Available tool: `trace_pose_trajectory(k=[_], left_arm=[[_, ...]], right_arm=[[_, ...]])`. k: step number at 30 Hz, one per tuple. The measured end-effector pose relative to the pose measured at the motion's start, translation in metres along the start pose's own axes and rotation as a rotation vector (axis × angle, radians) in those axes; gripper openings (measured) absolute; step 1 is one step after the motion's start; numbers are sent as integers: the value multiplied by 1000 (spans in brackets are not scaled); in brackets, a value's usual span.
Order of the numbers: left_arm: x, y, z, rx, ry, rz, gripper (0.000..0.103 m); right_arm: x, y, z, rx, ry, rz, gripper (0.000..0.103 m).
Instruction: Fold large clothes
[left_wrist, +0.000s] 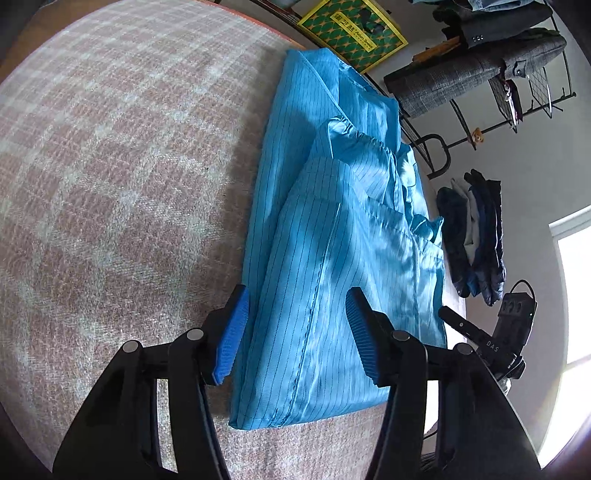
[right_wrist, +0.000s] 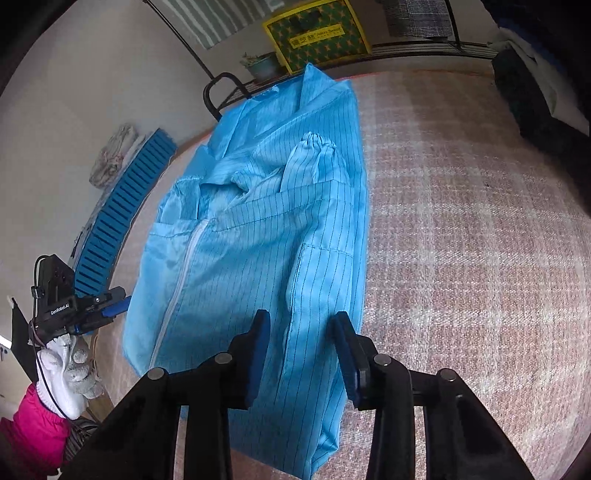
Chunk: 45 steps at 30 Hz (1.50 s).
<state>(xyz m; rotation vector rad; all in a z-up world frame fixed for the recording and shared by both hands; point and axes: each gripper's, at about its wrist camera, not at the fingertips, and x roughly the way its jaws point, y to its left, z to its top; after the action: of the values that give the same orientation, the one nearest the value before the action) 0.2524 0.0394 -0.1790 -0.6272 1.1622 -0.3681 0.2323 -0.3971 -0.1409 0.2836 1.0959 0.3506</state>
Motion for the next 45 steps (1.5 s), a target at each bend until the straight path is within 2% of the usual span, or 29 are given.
trace_pose_trajectory(k=[1,2,3,5,6,7,10,13,16,23,25,27,29,32,35,38,40,42,45], left_arm=[[2,-2,-1,8,5,3,51],[4,-3,-1,16,12,5,40],[5,-5,-2,23,20,5,36],[6,-8,-4,39,24,16,20],[7,-10,-5,47,24,18,16],[7,-11,-6,53,25,17,6],[4,-15,-9,68,10,14,2],[-6,-19,-14,74,-22,18,1],[-13,-19,-20,79,-42,40,1],[4,-14,-23,86,-4,109,4],[-1,-22,-23,112,-30,144,6],[-10,-37,-22,178,-88,205,9],[-19,-53,-21,254,-152,221,9],[-16,-76,-15,341,-175,231,9],[4,-80,-7,336,-124,208,9],[27,-69,-5,309,-63,243,9],[41,-57,-5,279,-8,235,9],[42,-52,-9,290,-28,236,9],[36,-53,-8,297,-14,242,10]], right_arm=[[1,1,0,-2,-1,1,36],[1,1,0,-6,-2,-1,35],[1,2,1,-10,-4,-1,34],[0,2,0,-13,-4,-3,33],[0,2,0,-10,-4,-3,33],[1,1,1,-7,-3,-4,29],[2,2,1,-6,-6,-10,15],[-6,11,1,-35,-42,-8,7],[-6,22,0,-97,-42,-42,6],[12,26,-7,-161,28,-180,10],[4,26,-5,-161,-1,-201,22],[-6,29,-4,-176,-50,-223,26],[-15,38,-5,-222,-121,-251,27],[-19,52,-9,-285,-201,-251,29],[-6,58,-9,-309,-140,-237,29],[10,57,-12,-322,-77,-266,29],[20,50,-14,-304,-34,-259,29],[24,46,-16,-305,-23,-254,29],[15,43,-13,-281,-34,-227,30]])
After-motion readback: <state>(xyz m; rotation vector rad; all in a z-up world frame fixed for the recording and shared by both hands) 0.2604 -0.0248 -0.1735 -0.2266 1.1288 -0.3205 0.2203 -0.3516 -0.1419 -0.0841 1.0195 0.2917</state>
